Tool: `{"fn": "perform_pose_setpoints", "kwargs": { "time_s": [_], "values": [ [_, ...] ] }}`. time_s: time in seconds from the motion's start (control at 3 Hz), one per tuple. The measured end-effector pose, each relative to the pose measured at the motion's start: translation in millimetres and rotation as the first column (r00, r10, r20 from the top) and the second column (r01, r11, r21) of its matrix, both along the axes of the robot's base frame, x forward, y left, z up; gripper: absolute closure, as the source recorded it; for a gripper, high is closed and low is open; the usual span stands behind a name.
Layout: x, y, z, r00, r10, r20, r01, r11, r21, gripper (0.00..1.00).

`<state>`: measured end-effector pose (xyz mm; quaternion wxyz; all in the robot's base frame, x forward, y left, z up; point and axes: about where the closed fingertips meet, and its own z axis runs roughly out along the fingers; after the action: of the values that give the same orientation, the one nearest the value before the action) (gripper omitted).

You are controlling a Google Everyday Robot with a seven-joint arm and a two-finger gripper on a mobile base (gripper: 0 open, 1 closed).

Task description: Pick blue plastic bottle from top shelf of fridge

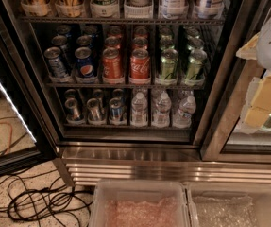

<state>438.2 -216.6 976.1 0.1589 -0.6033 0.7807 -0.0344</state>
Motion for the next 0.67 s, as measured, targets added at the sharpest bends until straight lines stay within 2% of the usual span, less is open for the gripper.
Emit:
{"fn": "perform_pose_setpoints", "kwargs": {
  "time_s": [0.33, 0.67],
  "values": [
    [0.0, 0.0, 0.0, 1.0000, 0.000, 0.000, 0.000, 1.000, 0.000, 0.00],
    [8.3, -4.4, -2.5, 0.9987, -0.051, -0.006, 0.051, 0.999, 0.019, 0.00]
  ]
}}
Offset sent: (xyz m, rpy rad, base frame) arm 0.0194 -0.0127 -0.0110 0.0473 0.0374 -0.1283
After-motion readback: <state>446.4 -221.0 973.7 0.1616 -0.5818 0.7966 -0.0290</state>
